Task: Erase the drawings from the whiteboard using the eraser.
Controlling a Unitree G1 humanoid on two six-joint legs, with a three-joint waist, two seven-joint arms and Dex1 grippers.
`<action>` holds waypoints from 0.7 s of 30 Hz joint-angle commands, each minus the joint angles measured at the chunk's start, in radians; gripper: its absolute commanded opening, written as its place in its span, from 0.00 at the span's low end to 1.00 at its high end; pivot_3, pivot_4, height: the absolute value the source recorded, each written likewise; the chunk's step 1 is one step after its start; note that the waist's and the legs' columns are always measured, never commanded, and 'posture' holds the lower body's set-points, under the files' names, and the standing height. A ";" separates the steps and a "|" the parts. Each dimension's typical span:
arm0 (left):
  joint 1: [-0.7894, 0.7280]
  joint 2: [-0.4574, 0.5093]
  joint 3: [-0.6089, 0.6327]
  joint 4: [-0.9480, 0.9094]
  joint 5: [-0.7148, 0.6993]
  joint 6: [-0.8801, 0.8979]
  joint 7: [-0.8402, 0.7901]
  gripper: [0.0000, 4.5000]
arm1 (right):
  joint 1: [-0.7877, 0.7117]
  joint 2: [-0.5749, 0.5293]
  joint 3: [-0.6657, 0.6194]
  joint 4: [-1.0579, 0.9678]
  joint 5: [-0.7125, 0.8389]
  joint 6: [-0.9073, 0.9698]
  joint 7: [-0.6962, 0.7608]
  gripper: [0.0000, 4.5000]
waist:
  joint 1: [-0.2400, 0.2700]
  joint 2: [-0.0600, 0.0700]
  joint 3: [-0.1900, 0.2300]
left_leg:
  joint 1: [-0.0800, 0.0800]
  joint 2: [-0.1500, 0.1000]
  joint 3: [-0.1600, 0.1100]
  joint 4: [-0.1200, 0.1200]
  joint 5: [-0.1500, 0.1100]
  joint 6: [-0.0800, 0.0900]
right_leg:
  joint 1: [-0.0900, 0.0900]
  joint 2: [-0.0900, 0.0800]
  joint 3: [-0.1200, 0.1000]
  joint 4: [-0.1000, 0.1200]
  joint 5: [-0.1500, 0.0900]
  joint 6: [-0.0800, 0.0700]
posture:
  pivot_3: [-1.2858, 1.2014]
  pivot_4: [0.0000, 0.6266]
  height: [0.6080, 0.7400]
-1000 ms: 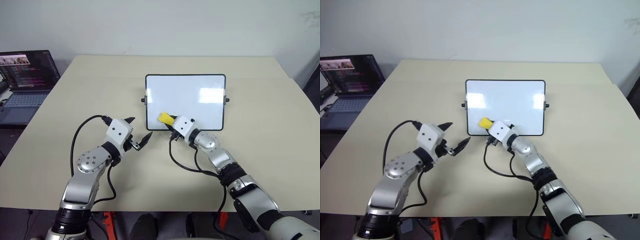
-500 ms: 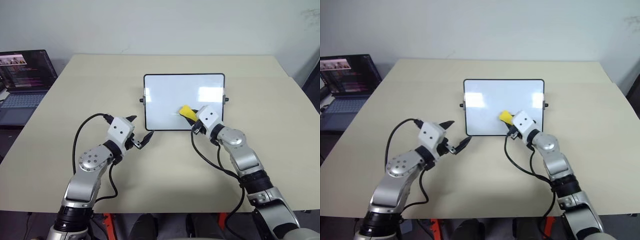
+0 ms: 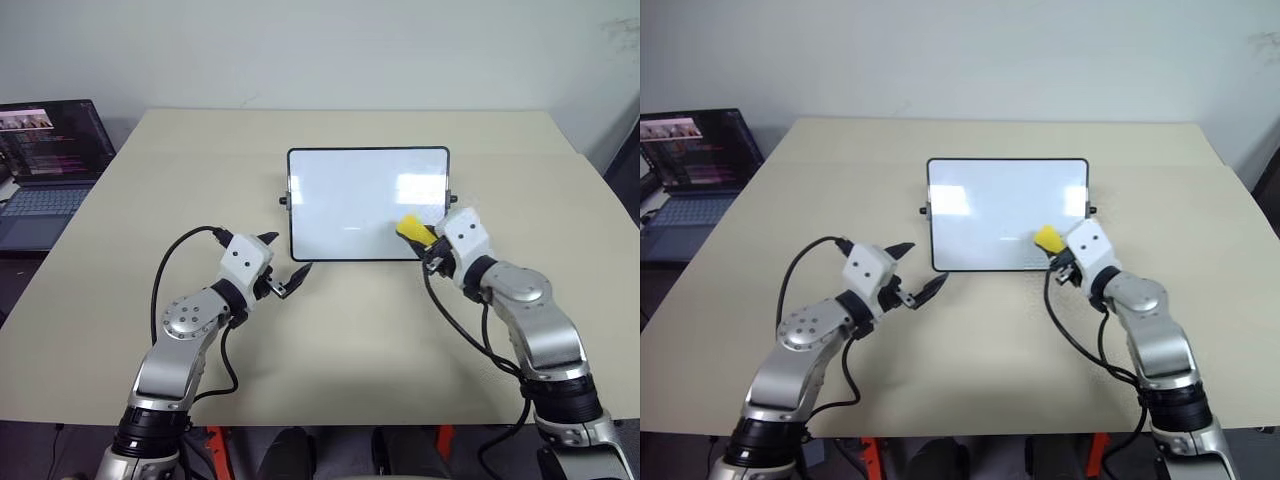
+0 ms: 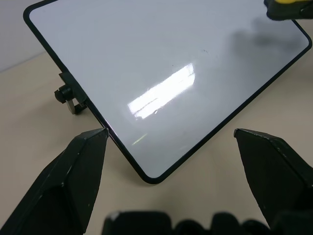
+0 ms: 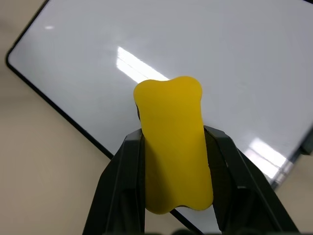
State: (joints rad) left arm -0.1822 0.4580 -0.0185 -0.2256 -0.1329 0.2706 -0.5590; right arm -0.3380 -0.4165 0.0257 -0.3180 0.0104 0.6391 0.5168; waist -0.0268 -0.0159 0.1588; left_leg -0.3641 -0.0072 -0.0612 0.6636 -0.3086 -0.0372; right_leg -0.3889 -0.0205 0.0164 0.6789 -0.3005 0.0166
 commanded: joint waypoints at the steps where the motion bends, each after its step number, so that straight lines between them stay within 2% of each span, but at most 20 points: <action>1: -0.017 -0.008 -0.008 -0.019 -0.007 -0.025 -0.007 1.00 | 0.011 -0.017 -0.077 -0.068 0.027 0.072 -0.034 0.30 | 0.000 0.000 0.000 | 0.000 0.000 0.000 0.000 0.000 0.000 | 0.000 0.000 0.000 0.000 0.000 0.000 | 0.52 0.24 1.00; 8: -0.024 -0.018 -0.016 -0.023 -0.042 -0.026 -0.048 1.00 | 0.037 -0.013 -0.151 -0.092 0.062 0.188 -0.095 0.30 | -0.001 0.000 0.000 | 0.000 0.000 0.000 0.000 0.000 0.000 | 0.000 0.000 0.000 0.000 0.000 0.000 | 0.52 0.24 1.00; 12: -0.017 -0.036 -0.021 -0.070 -0.148 0.021 -0.117 1.00 | 0.056 -0.015 -0.183 -0.108 0.084 0.251 -0.120 0.30 | 0.000 0.000 0.000 | 0.000 0.000 0.001 0.000 0.000 0.000 | 0.000 0.000 0.001 0.000 0.000 0.000 | 0.52 0.24 1.00; 21: -0.024 0.017 -0.054 -0.136 -0.310 0.153 -0.282 1.00 | 0.112 -0.010 -0.251 -0.103 0.109 0.349 -0.184 0.30 | -0.002 0.000 0.000 | 0.000 0.000 0.001 0.000 0.000 0.000 | 0.000 0.000 0.001 0.000 0.000 0.000 | 0.52 0.24 1.00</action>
State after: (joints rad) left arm -0.1919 0.4590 -0.0762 -0.3140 -0.4004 0.4031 -0.8103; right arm -0.2310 -0.4282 -0.1891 -0.3890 0.1042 0.9708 0.3495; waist -0.0284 -0.0159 0.1589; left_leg -0.3639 -0.0073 -0.0604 0.6637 -0.3086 -0.0371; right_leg -0.3886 -0.0197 0.0172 0.6794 -0.3006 0.0168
